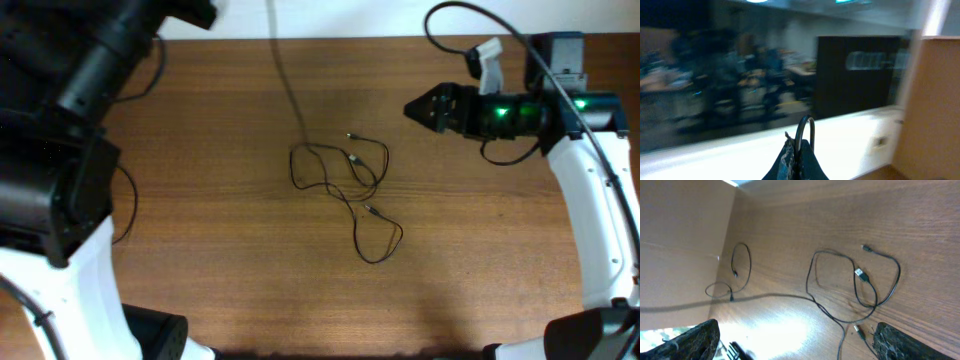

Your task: Untangle cables

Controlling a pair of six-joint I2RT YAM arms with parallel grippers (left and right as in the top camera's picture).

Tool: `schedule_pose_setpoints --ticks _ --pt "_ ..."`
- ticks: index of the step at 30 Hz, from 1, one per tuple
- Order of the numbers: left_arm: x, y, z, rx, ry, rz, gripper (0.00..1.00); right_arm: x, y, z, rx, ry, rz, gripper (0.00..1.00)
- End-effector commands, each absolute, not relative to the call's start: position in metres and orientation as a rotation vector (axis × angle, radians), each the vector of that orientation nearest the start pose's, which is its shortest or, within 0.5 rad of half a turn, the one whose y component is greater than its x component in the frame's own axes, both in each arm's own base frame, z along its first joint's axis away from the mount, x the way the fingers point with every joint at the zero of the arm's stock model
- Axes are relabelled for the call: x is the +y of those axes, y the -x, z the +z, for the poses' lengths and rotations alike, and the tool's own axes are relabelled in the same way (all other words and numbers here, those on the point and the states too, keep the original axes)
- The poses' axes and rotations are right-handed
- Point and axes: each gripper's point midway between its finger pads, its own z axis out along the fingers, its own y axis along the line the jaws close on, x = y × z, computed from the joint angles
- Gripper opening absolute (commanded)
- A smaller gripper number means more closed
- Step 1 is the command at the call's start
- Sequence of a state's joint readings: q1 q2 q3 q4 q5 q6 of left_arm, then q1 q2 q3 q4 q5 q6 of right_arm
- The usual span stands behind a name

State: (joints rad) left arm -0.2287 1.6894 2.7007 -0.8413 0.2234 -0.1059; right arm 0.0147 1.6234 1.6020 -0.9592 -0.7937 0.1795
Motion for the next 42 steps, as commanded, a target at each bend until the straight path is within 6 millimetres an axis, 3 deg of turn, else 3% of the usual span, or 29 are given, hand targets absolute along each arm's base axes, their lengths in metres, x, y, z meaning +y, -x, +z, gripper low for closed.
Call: schedule_pose_setpoints --ticks 1,2,3,5,7,13,15,16,18,21,25,27,29,31,33,36,40,42 --pt "-0.059 -0.351 0.645 1.471 -0.051 -0.26 0.0 0.144 -0.387 0.262 2.473 0.17 1.043 0.99" --pt "-0.033 -0.356 0.634 1.509 0.063 -0.178 0.0 0.146 -0.387 0.262 2.473 0.179 1.046 0.99" --pt "0.006 -0.357 0.627 1.523 0.212 -0.028 0.0 0.147 -0.386 0.262 2.473 0.182 1.047 0.99" --pt "0.052 -0.348 0.636 1.454 0.379 0.128 0.0 0.147 -0.385 0.261 2.481 0.178 1.048 0.99" --pt "0.059 -0.342 0.662 1.345 0.383 0.114 0.0 0.147 -0.385 0.261 2.482 0.178 1.049 0.99" --pt "0.031 -0.303 0.758 0.955 0.218 -0.05 0.0 0.145 -0.385 0.258 2.491 0.169 1.027 0.99" --pt "0.028 -0.297 0.761 0.947 0.201 -0.058 0.0 0.142 -0.386 0.256 2.504 0.158 1.002 0.99" --pt "0.027 -0.303 0.751 0.997 0.201 -0.056 0.0 0.142 -0.386 0.255 2.506 0.156 0.994 0.99" --pt "0.028 -0.333 0.705 1.201 0.21 -0.031 0.0 0.142 -0.386 0.255 2.506 0.156 0.994 0.99" --pt "0.029 -0.389 0.631 1.477 0.149 0.076 0.0 0.142 -0.386 0.255 2.507 0.155 0.994 0.99" --pt "0.032 -0.468 0.561 1.659 0.06 0.174 0.0 0.142 -0.386 0.255 2.508 0.155 0.995 0.99" --pt "0.046 -0.513 0.52 1.726 0.072 0.2 0.0 0.142 -0.386 0.255 2.508 0.155 0.995 0.99" --pt "0.06 -0.537 0.491 1.778 0.091 0.218 0.0 0.142 -0.385 0.254 2.512 0.153 0.996 0.99" --pt "0.089 -0.565 0.447 1.849 0.165 0.227 0.0 0.141 -0.384 0.253 2.519 0.148 0.991 0.99" --pt "0.128 -0.572 0.457 1.746 0.332 0.185 0.0 0.141 -0.385 0.253 2.52 0.147 0.988 0.99" --pt "0.184 -0.55 0.513 1.517 0.489 0.12 0.0 0.14 -0.384 0.253 2.524 0.146 0.989 0.99" --pt "0.249 -0.511 0.572 1.275 0.523 0.221 0.0 0.138 -0.385 0.251 2.529 0.139 0.966 0.99" --pt "0.272 -0.492 0.589 1.186 0.571 0.293 0.0 0.137 -0.386 0.25 2.532 0.136 0.955 0.99"
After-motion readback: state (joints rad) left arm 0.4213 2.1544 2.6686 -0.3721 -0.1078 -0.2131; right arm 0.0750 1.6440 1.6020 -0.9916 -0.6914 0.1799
